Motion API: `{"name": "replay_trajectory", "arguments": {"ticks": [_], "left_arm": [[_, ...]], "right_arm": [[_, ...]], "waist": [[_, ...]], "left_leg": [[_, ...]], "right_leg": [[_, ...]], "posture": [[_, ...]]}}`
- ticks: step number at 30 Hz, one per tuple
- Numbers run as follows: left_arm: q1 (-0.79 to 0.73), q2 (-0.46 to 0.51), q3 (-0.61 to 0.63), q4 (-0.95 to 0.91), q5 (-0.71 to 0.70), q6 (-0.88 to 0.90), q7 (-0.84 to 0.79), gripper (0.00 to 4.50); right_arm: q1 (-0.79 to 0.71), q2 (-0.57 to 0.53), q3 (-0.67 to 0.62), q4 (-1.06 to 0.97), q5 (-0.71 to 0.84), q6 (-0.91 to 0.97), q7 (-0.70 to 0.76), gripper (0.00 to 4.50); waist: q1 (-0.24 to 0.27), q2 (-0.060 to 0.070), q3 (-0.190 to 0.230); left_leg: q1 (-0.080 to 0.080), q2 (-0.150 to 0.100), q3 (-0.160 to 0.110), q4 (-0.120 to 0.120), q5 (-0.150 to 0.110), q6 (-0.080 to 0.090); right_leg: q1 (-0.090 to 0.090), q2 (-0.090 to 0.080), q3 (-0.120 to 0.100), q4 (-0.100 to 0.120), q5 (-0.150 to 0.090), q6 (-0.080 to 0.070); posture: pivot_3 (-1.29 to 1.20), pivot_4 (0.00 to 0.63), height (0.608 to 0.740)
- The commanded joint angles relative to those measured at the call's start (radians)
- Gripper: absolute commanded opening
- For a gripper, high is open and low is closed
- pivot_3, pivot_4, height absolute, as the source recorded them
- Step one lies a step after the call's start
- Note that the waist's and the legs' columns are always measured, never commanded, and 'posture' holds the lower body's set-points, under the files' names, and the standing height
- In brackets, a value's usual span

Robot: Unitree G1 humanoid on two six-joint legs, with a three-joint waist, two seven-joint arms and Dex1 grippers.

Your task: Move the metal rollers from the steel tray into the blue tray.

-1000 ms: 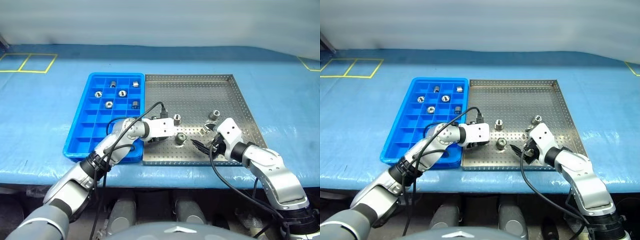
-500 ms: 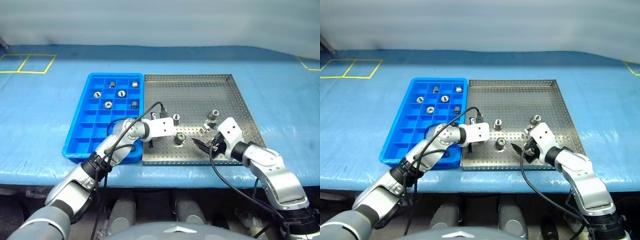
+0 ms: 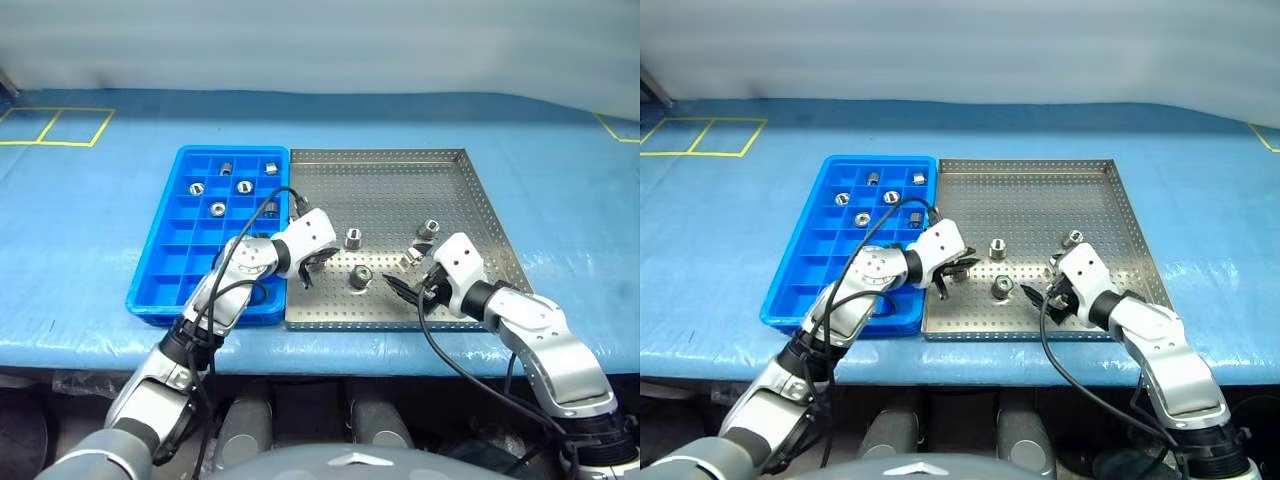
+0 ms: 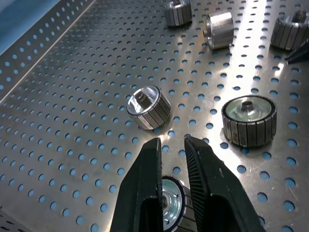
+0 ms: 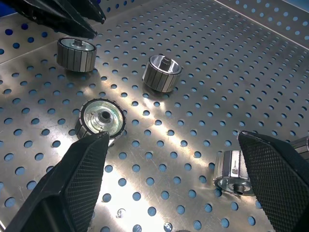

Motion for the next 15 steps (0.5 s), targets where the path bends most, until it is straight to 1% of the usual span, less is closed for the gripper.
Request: {"name": "replay_trajectory", "arguments": {"ticks": [1,5,6,9,15], "left_arm": [[0.009,0.02,0.022,-0.06,-0.007,0.011,0.018,0.79],[-0.009,0.083,-0.032,-0.063,0.045,-0.043,0.003,0.79],[-0.018,0.101,-0.05,-0.063,0.062,-0.063,-0.004,0.96],[-0.055,0.147,-0.102,-0.062,0.121,-0.104,-0.017,1.69],[-0.135,0.149,-0.149,-0.04,0.194,-0.107,-0.018,3.71]], "right_arm": [[-0.019,0.001,0.001,-0.014,-0.006,-0.021,0.005,4.5],[-0.029,0.001,0.007,-0.005,-0.008,-0.023,0.011,4.5],[-0.032,0.001,0.008,-0.003,-0.009,-0.024,0.013,4.5],[-0.042,0.006,0.016,0.006,-0.012,-0.028,0.015,4.5],[-0.049,0.027,0.029,0.016,-0.021,-0.04,0.01,4.5]], "waist": [[0.0,0.0,0.0],[0.001,0.0,0.0],[0.002,0.0,0.0],[0.01,0.0,0.0],[0.019,0.0,0.0]], "left_leg": [[0.0,0.0,0.0,0.0,0.0,0.0],[0.0,0.0,0.0,0.0,0.0,0.0],[0.0,0.0,0.0,0.0,0.0,0.0],[0.0,0.0,0.0,0.0,0.0,0.0],[0.0,0.0,0.0,0.0,0.0,0.0]], "right_leg": [[0.0,0.0,0.0,0.0,0.0,0.0],[0.0,0.0,0.0,0.0,0.0,0.0],[0.0,0.0,0.0,0.0,0.0,0.0],[0.0,0.0,0.0,0.0,0.0,0.0],[0.0,0.0,0.0,0.0,0.0,0.0]], "posture": [[0.05,0.15,0.74],[0.06,0.15,0.74],[0.06,0.15,0.74],[0.07,0.15,0.74],[0.06,0.15,0.74]]}}
